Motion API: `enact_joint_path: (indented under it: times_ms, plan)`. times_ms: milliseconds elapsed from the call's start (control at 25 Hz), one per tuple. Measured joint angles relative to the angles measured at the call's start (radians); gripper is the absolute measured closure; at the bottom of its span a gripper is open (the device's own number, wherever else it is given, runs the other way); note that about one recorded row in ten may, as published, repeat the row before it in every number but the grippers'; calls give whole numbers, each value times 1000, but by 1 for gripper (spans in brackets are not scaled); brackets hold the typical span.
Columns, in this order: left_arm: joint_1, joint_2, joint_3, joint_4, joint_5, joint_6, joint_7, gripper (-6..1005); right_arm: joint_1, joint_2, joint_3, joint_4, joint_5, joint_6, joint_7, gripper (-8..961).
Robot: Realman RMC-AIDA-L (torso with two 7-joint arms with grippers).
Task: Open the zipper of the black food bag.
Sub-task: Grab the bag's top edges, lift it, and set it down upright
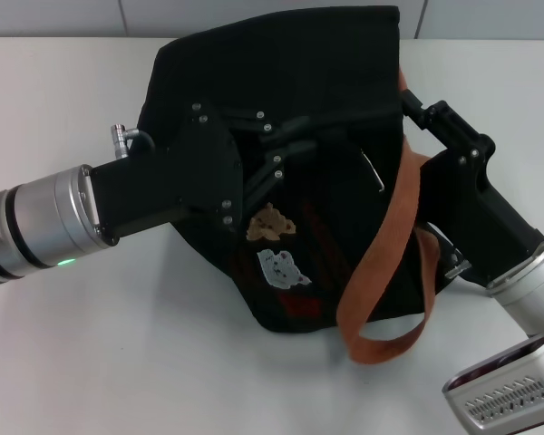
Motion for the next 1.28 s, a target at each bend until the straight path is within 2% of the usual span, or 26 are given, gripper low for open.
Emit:
enact_joint_path:
  times_ms: [600, 920, 1280]
  plan:
    - [3, 0, -7, -5, -4, -16, 0, 907, -44, -1, -2, -43, -16, -61, 228, 385]
    - [8, 0, -8, -4, -17, -16, 0, 907, -65, -2, -2, -58, -16, -57, 235, 387]
    - [0, 0, -8, -9, -17, -10, 0, 907, -49, 0, -32, -50, -17, -53, 227, 388]
